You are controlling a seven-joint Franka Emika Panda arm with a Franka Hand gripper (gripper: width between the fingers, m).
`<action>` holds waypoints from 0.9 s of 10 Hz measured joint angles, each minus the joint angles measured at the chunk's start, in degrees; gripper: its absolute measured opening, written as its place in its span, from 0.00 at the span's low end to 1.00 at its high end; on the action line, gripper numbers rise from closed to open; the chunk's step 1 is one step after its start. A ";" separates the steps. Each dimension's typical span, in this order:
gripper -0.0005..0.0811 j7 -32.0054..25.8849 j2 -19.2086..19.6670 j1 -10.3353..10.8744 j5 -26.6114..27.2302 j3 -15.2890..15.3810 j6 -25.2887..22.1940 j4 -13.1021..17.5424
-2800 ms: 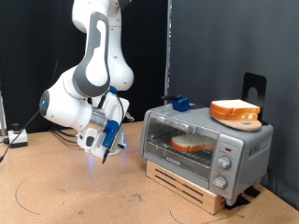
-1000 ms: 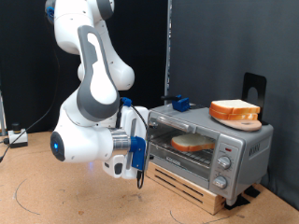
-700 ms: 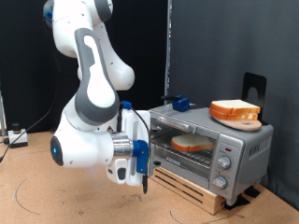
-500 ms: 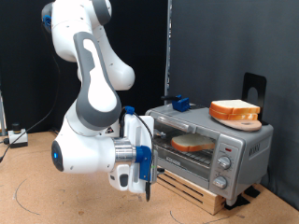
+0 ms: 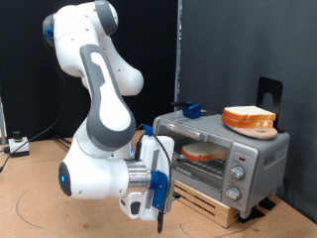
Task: Make a piece of toast with the oven
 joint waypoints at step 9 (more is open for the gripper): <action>0.99 -0.12 16.75 8.20 -9.34 -0.01 -4.66 17.89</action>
